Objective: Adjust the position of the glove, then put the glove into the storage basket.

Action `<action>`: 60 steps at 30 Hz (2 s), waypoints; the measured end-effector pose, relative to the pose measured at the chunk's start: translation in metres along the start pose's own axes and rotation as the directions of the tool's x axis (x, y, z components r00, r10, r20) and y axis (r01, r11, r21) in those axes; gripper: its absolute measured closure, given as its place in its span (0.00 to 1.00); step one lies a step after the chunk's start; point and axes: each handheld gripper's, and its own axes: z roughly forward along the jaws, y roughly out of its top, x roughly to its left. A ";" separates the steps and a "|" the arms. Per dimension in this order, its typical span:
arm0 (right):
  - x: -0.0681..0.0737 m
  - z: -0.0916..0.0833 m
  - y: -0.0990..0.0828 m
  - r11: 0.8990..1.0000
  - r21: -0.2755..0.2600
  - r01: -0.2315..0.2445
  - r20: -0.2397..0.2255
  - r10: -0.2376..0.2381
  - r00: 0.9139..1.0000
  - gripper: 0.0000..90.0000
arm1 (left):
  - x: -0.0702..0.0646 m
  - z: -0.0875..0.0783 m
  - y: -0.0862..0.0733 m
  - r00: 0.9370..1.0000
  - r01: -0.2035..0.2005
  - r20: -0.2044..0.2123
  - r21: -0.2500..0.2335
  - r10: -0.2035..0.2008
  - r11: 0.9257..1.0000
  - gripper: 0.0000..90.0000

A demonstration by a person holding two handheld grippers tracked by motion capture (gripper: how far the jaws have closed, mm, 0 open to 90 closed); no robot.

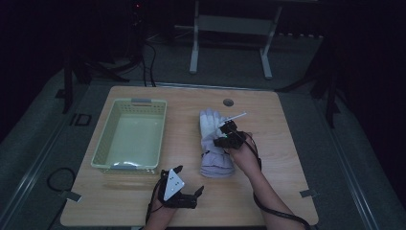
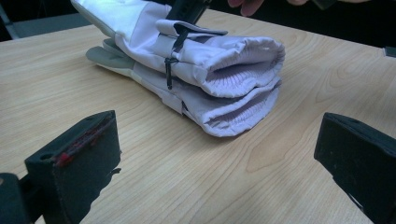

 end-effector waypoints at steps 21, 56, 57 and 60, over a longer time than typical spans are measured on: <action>-0.009 -0.009 -0.007 0.995 -0.071 0.070 -0.041 -0.073 0.996 0.32 | 0.001 0.002 0.001 1.000 0.008 0.029 0.001 -0.008 1.000 0.00; -0.038 -0.018 -0.023 0.964 -0.259 0.064 -0.021 -0.072 0.997 0.56 | 0.026 0.042 0.093 0.991 0.130 -0.071 0.229 -0.117 0.965 0.23; -0.039 -0.014 -0.024 0.966 -0.254 0.052 -0.029 -0.061 0.998 0.56 | 0.026 0.046 0.092 0.989 0.142 -0.073 0.245 -0.128 0.959 0.24; -0.045 -0.003 -0.031 0.975 -0.221 0.009 -0.058 -0.023 0.998 0.56 | 0.025 0.055 0.085 0.986 0.167 -0.066 0.279 -0.155 0.945 0.26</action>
